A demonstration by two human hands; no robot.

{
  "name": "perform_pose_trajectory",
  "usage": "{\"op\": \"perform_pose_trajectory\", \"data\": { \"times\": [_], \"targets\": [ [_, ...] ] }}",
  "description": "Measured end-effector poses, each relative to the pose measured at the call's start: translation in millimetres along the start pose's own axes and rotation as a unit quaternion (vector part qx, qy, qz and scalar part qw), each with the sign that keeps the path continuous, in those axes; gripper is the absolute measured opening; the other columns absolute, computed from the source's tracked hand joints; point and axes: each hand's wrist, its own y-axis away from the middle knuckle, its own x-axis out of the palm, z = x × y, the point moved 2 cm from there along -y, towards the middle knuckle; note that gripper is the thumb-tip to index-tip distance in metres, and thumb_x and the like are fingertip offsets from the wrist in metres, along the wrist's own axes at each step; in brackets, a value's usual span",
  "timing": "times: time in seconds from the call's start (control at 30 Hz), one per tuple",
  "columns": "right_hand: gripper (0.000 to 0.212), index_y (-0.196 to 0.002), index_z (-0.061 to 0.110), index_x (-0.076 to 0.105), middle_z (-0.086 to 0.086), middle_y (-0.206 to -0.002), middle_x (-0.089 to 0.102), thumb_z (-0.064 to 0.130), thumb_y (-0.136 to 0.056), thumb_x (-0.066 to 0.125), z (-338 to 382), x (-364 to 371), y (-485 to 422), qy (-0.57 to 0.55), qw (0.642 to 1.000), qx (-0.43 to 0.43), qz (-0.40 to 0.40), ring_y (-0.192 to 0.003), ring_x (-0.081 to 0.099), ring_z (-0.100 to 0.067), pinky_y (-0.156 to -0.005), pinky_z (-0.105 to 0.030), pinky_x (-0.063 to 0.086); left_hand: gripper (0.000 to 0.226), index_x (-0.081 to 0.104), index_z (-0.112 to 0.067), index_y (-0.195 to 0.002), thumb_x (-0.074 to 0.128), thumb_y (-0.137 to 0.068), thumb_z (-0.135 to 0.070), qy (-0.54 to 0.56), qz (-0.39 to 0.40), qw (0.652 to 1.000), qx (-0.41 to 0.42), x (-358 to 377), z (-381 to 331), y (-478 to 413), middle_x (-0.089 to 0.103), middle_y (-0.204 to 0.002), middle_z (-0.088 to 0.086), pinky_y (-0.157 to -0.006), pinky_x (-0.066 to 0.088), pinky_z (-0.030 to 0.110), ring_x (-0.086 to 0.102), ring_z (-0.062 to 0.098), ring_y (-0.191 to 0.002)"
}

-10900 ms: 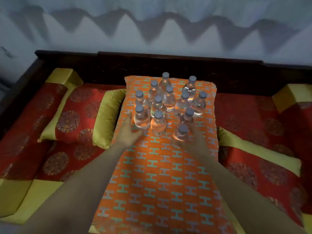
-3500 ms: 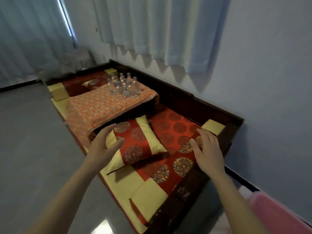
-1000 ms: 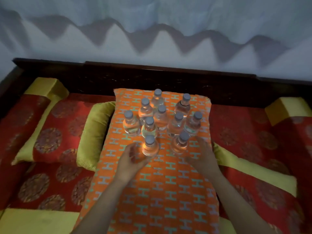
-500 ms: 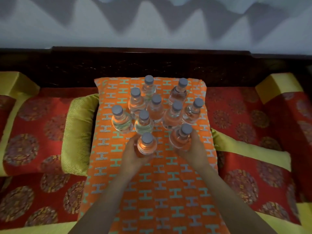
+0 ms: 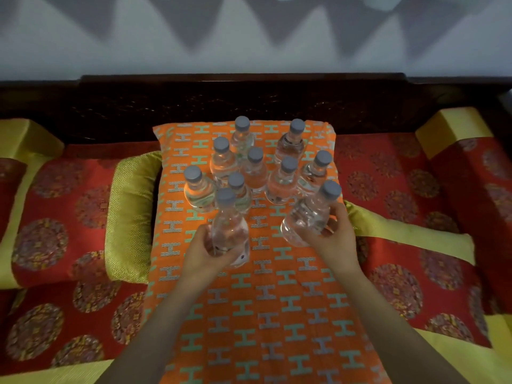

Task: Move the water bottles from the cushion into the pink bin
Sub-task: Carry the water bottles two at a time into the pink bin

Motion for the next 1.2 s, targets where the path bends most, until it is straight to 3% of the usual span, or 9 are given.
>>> {"op": "perform_pose_trajectory", "data": {
  "times": [0.1, 0.23, 0.43, 0.6, 0.67, 0.77, 0.9, 1.07, 1.2],
  "targets": [
    [0.063, -0.113, 0.035, 0.056, 0.015, -0.104, 0.067, 0.037, -0.058, 0.088, 14.0, -11.8, 3.5, 0.013, 1.0, 0.017, 0.014, -0.093, 0.066, -0.006, -0.075, -0.025, 0.055, 0.051, 0.052, -0.025, -0.108, 0.082, -0.068, -0.015, 0.032, -0.01, 0.999, 0.007, -1.6, -10.8, 2.5, 0.068, -0.088, -0.004, -0.059, 0.052, 0.017, 0.067, 0.006, -0.072],
    [0.052, -0.108, 0.033, 0.06, 0.015, -0.095, 0.068, 0.023, -0.064, 0.086, 23.4, -31.6, 10.4, 0.014, 1.0, 0.018, 0.003, -0.088, 0.067, -0.011, -0.07, -0.026, 0.053, 0.058, 0.054, -0.014, -0.118, 0.08, -0.067, -0.018, 0.058, -0.005, 0.998, 0.036, 0.3, -30.0, 8.9, 0.071, -0.088, -0.003, -0.057, 0.052, 0.015, 0.069, 0.005, -0.07],
    [0.054, -0.104, 0.031, 0.063, 0.015, -0.087, 0.072, 0.038, -0.055, 0.085, 39.6, -76.9, 35.4, -0.028, 0.998, 0.02, -0.052, -0.075, 0.068, -0.002, -0.059, -0.015, 0.052, 0.054, 0.054, -0.032, -0.112, 0.081, -0.069, -0.012, 0.046, 0.02, 0.995, 0.081, 18.9, -59.7, 19.8, 0.071, -0.094, -0.005, -0.057, 0.052, 0.016, 0.068, 0.003, -0.073],
    [0.052, -0.1, 0.033, 0.066, 0.012, -0.085, 0.073, 0.037, -0.052, 0.087, 51.7, -144.5, 66.8, -0.035, 0.99, 0.031, -0.135, -0.073, 0.069, -0.006, -0.059, -0.016, 0.052, 0.062, 0.053, -0.027, -0.119, 0.085, -0.067, -0.016, 0.024, 0.055, 0.99, 0.124, 55.9, -98.7, 39.7, 0.06, -0.083, 0.02, -0.065, 0.052, 0.052, 0.057, 0.033, -0.072],
    [0.054, -0.098, 0.036, 0.066, 0.018, -0.085, 0.072, 0.042, -0.048, 0.084, 59.4, -176.9, 83.7, -0.031, 0.985, 0.029, -0.169, -0.073, 0.07, -0.004, -0.059, -0.016, 0.052, 0.061, 0.051, -0.037, -0.114, 0.083, -0.069, -0.013, 0.019, 0.064, 0.987, 0.148, 77.7, -114.0, 47.3, 0.052, -0.07, 0.008, -0.055, 0.049, 0.036, 0.051, 0.016, -0.06],
    [0.053, -0.101, 0.034, 0.067, 0.012, -0.089, 0.074, 0.038, -0.051, 0.086, 69.6, -230.0, 114.0, -0.022, 0.976, 0.027, -0.217, -0.078, 0.071, -0.008, -0.066, -0.024, 0.054, 0.055, 0.054, -0.022, -0.117, 0.081, -0.071, -0.008, 0.032, 0.096, 0.979, 0.175, 117.0, -142.3, 65.0, 0.052, -0.061, 0.0, -0.043, 0.041, 0.016, 0.046, -0.001, -0.046],
    [0.046, -0.103, 0.03, 0.067, 0.007, -0.09, 0.075, 0.026, -0.061, 0.086, 76.8, -304.7, 162.9, -0.003, 0.962, 0.019, -0.273, -0.081, 0.071, -0.012, -0.072, -0.031, 0.057, 0.047, 0.056, -0.032, -0.102, 0.081, -0.07, -0.009, 0.037, 0.15, 0.965, 0.211, 180.5, -176.1, 96.8, 0.07, -0.075, -0.014, -0.056, 0.054, 0.023, 0.065, 0.004, -0.066],
    [0.045, -0.099, 0.034, 0.066, 0.016, -0.084, 0.073, 0.021, -0.061, 0.087, 86.7, -418.8, 240.5, 0.011, 0.943, 0.011, -0.332, -0.074, 0.07, -0.003, -0.056, -0.013, 0.052, 0.045, 0.058, -0.029, -0.102, 0.084, -0.067, -0.019, 0.057, 0.215, 0.945, 0.241, 278.6, -214.1, 169.5, 0.068, -0.076, -0.022, -0.059, 0.052, 0.015, 0.067, -0.002, -0.073],
    [0.046, -0.1, 0.032, 0.065, 0.012, -0.084, 0.072, 0.021, -0.06, 0.085, 85.1, -497.9, 295.3, 0.012, 0.929, 0.01, -0.369, -0.074, 0.069, -0.002, -0.054, -0.013, 0.052, 0.047, 0.057, -0.039, -0.096, 0.086, -0.064, -0.021, 0.05, 0.253, 0.93, 0.263, 351.5, -234.7, 225.1, 0.072, -0.087, -0.02, -0.062, 0.055, 0.02, 0.07, 0.003, -0.079]
  ]
}}
